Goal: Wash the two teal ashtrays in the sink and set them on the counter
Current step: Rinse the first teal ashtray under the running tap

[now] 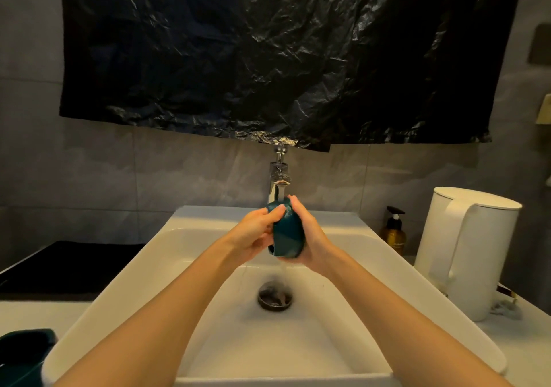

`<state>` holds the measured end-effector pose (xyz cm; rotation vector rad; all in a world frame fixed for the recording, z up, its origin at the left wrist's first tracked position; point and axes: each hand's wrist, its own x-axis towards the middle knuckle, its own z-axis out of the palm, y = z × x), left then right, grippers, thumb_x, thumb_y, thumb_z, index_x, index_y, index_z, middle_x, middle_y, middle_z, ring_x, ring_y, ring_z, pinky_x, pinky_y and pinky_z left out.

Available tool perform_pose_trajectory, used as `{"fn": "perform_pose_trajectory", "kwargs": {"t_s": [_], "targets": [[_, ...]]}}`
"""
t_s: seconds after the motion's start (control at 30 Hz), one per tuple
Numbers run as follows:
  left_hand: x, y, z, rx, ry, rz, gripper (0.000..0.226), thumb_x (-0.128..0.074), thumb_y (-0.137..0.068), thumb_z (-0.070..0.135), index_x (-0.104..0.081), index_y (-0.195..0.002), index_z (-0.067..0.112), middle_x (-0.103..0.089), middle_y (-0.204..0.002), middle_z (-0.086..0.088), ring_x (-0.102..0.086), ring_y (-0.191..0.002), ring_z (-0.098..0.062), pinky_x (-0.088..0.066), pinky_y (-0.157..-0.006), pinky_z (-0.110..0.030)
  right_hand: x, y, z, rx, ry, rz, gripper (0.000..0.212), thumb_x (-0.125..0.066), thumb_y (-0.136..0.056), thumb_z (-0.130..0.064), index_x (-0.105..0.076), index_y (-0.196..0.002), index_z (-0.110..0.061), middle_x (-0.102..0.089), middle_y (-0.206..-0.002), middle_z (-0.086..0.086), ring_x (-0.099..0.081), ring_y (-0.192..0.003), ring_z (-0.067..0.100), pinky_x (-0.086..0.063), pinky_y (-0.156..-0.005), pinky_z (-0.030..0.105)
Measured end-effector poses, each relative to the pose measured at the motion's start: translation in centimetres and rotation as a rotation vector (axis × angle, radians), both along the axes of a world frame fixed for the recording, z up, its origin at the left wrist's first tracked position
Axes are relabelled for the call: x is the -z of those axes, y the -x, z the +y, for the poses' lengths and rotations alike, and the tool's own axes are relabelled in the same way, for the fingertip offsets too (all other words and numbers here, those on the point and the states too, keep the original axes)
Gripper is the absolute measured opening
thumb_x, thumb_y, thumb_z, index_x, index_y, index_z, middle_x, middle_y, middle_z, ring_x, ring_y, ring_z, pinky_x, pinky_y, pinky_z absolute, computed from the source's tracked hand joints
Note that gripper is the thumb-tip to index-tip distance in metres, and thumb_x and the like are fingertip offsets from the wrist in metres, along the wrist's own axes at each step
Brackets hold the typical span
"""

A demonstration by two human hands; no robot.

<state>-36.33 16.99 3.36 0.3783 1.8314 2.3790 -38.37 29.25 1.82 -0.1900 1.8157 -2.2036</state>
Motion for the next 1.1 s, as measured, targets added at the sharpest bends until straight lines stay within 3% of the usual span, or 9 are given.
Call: {"fn": "perform_pose_trajectory", "kwargs": {"t_s": [0.07,0.17,0.37,0.53,0.67,0.8,0.9,1.0,1.1], "targets": [[0.5,-0.1,0.4,0.028,0.104,0.05,0.027,-0.053,-0.094,0.021,-0.056,-0.118,0.008,-0.066,-0.11,-0.01,-0.062,-0.102,-0.021,-0.056,-0.081,-0.028,0.0,0.1,0.6,-0.015,0.01,-0.089,0.06,-0.06,-0.075,-0.069,-0.063,-0.113,-0.023,-0.065,-0.117,0.01,-0.059,-0.109,0.027,-0.049,-0.095,0.048],[1.2,-0.1,0.7,0.019,0.218,0.09,0.029,-0.061,-0.09,0.017,-0.059,-0.117,0.007,-0.066,-0.114,-0.012,-0.063,-0.107,-0.025,-0.054,-0.09,-0.035,-0.3,0.0,1.5,-0.055,0.008,-0.096,0.053,-0.065,-0.077,-0.061,-0.064,-0.113,-0.021,-0.064,-0.116,0.012,-0.061,-0.107,0.027,-0.051,-0.093,0.048],[0.4,0.2,-0.1,-0.002,0.031,0.029,0.037,-0.064,-0.086,0.006,-0.058,-0.122,0.006,-0.066,-0.116,-0.013,-0.062,-0.109,-0.025,-0.057,-0.081,-0.03,-0.1,-0.1,0.4,-0.017,-0.028,0.042,0.05,-0.058,-0.084,-0.059,-0.057,-0.122,-0.026,-0.063,-0.117,0.014,-0.062,-0.106,0.028,-0.054,-0.086,0.05],[-0.1,-0.1,0.0,-0.04,-0.128,-0.046,0.031,-0.054,-0.094,0.02,-0.057,-0.121,0.005,-0.064,-0.113,-0.013,-0.062,-0.102,-0.02,-0.056,-0.079,-0.026,-0.4,-0.7,0.3,-0.005,-0.13,0.219,0.042,-0.051,-0.089,-0.057,-0.048,-0.128,-0.04,-0.061,-0.118,0.011,-0.061,-0.102,0.027,-0.056,-0.084,0.049],[0.2,0.1,0.5,-0.129,-0.213,-0.125,0.037,-0.043,-0.099,0.033,-0.055,-0.123,0.009,-0.063,-0.116,-0.013,-0.061,-0.103,-0.023,-0.054,-0.077,-0.033,-0.4,-1.3,-0.2,0.019,-0.262,0.372,0.054,-0.043,-0.095,-0.054,-0.018,-0.143,-0.053,-0.052,-0.128,0.003,-0.059,-0.106,0.025,-0.059,-0.072,0.035],[0.9,0.7,2.1,-0.35,-0.012,-0.143,0.044,-0.042,-0.094,0.051,-0.055,-0.117,0.015,-0.064,-0.107,-0.007,-0.061,-0.095,-0.022,-0.053,-0.078,-0.035,-0.1,-1.1,-0.6,0.029,-0.345,0.39,0.054,-0.029,-0.098,-0.055,-0.009,-0.147,-0.047,-0.038,-0.134,-0.009,-0.046,-0.114,0.013,-0.05,-0.07,0.019],[0.8,0.8,1.9,-0.488,0.082,-0.108,0.044,-0.045,-0.092,0.053,-0.059,-0.103,0.012,-0.064,-0.095,-0.007,-0.062,-0.088,-0.025,-0.054,-0.08,-0.037,0.2,-1.1,-0.8,-0.051,-0.321,0.281,0.048,-0.021,-0.094,-0.065,-0.022,-0.141,-0.053,-0.049,-0.136,-0.005,-0.056,-0.114,0.015,-0.054,-0.082,0.03],[0.2,0.5,1.2,-0.513,0.036,-0.155,0.04,-0.046,-0.093,0.05,-0.057,-0.093,0.012,-0.062,-0.09,-0.009,-0.06,-0.082,-0.025,-0.052,-0.075,-0.038,0.5,-0.6,-0.9,-0.088,-0.26,0.296,0.053,-0.041,-0.094,-0.058,-0.02,-0.143,-0.053,-0.047,-0.14,-0.005,-0.056,-0.117,0.021,-0.053,-0.093,0.041],[-0.1,0.3,0.8,-0.499,0.02,-0.185,0.037,-0.044,-0.094,0.05,-0.053,-0.095,0.014,-0.058,-0.083,-0.006,-0.057,-0.076,-0.023,-0.051,-0.072,-0.037,0.5,-0.6,-0.6,-0.121,-0.222,0.321,0.067,-0.057,-0.088,-0.052,-0.021,-0.145,-0.049,-0.046,-0.14,-0.005,-0.055,-0.118,0.021,-0.053,-0.093,0.043]]}}
